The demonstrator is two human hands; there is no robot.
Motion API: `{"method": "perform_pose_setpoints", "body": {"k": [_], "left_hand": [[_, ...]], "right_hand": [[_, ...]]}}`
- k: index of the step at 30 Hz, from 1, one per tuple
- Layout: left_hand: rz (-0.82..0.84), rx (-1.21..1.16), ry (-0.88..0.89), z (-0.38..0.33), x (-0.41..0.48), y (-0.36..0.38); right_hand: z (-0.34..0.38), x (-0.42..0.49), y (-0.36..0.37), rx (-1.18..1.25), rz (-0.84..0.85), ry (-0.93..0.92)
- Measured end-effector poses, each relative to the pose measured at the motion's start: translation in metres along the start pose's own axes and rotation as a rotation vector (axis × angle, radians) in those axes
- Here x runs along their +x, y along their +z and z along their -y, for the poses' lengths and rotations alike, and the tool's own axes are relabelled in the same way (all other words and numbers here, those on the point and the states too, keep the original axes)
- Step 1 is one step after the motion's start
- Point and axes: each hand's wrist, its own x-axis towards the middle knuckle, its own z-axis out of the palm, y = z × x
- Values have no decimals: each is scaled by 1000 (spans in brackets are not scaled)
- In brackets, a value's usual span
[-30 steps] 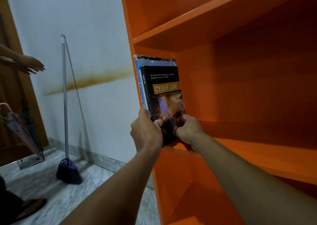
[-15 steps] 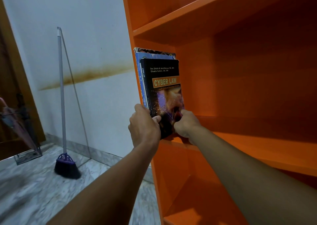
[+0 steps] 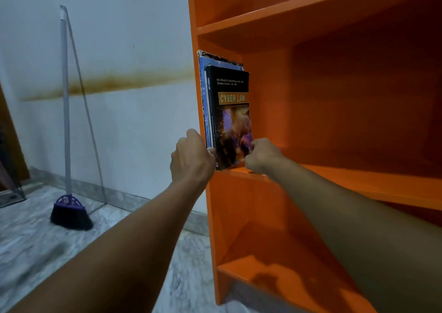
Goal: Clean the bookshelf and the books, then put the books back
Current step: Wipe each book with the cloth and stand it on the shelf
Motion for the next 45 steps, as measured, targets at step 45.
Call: {"method": "perform_pose_setpoints", "body": {"k": [45], "left_hand": [[1209, -305, -771, 71, -383, 157]], "right_hand": [[-295, -387, 91, -507, 492, 440]]}}
